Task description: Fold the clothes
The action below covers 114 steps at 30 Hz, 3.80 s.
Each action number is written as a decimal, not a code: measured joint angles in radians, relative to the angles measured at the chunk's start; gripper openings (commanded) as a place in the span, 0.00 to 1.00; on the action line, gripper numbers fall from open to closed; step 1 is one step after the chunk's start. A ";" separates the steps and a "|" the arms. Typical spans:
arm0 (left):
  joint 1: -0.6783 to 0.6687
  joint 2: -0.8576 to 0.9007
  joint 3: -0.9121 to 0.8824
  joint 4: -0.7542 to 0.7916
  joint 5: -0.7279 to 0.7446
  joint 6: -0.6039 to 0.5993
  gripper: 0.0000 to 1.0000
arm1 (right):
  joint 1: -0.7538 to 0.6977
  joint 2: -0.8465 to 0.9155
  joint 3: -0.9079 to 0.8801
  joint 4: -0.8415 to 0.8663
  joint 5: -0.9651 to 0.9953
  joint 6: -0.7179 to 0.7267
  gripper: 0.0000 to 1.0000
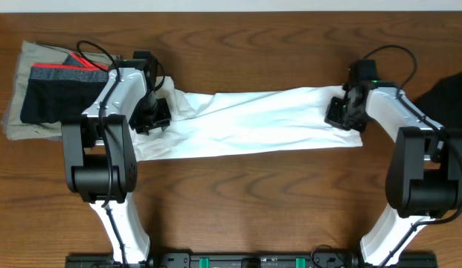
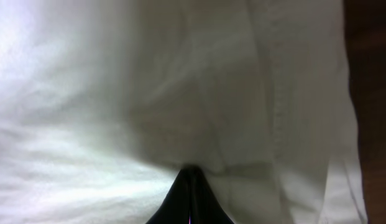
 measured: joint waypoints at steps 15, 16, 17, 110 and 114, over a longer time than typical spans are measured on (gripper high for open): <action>0.000 0.000 0.000 0.019 0.054 -0.066 0.43 | -0.130 0.000 -0.006 0.085 0.060 -0.027 0.02; 0.000 0.000 0.000 0.019 0.055 -0.070 0.44 | -0.138 0.000 -0.006 0.089 0.064 -0.032 0.02; 0.000 0.000 0.000 0.019 0.056 -0.075 0.44 | -0.147 0.000 -0.006 0.093 0.070 -0.040 0.01; 0.000 -0.251 0.000 0.011 0.079 -0.083 0.98 | -0.518 0.308 0.200 -0.109 -0.840 -0.572 0.24; 0.000 -0.251 0.000 0.011 0.079 -0.083 0.98 | -0.518 0.326 0.188 -0.124 -0.843 -0.546 0.09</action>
